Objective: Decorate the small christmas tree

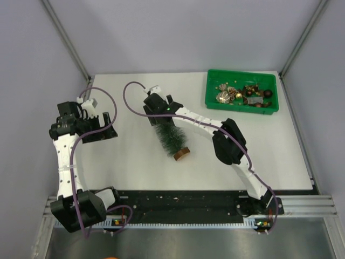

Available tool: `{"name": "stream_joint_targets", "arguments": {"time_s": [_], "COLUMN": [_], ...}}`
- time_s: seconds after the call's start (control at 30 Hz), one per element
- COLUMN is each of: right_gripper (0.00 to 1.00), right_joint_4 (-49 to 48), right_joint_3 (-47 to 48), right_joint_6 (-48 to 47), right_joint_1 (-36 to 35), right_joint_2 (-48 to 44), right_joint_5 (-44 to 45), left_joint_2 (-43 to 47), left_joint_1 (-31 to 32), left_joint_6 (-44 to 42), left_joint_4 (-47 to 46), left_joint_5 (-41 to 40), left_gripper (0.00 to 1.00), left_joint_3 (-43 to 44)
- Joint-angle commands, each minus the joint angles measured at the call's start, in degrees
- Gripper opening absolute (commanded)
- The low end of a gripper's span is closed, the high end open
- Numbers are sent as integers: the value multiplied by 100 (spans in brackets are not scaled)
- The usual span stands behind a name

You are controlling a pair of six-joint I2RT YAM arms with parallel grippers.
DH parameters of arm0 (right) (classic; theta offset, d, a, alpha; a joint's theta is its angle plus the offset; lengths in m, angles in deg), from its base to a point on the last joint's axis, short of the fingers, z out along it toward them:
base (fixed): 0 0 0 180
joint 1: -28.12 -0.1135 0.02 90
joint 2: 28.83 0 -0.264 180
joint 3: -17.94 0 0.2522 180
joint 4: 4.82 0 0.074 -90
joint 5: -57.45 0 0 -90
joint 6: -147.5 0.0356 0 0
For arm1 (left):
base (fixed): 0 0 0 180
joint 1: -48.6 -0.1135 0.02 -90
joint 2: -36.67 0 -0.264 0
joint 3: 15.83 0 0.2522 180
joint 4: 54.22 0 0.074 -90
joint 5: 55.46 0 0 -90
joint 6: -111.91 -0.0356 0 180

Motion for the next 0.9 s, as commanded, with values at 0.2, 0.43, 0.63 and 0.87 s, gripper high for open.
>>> {"name": "stream_joint_targets", "arguments": {"time_s": [0.2, 0.43, 0.63, 0.87], "right_gripper": [48, 0, 0, 0], "right_joint_4": [-182, -208, -234, -1681], "right_joint_3": [281, 351, 667, -927], "right_joint_6": [-44, 115, 194, 317], "right_joint_1": [4, 4, 4, -259], "right_joint_2": [7, -142, -625, -1933], "right_joint_5": [62, 44, -26, 176], "left_joint_2": [88, 123, 158, 272], "left_joint_1": [-44, -45, -44, -45], "left_joint_6": [-79, 9, 62, 106], "left_joint_4": [-59, -121, -121, -86], "left_joint_5": [-98, -247, -239, -222], "left_gripper": [99, 99, 99, 99], "left_joint_3": [19, 10, 19, 28]}}
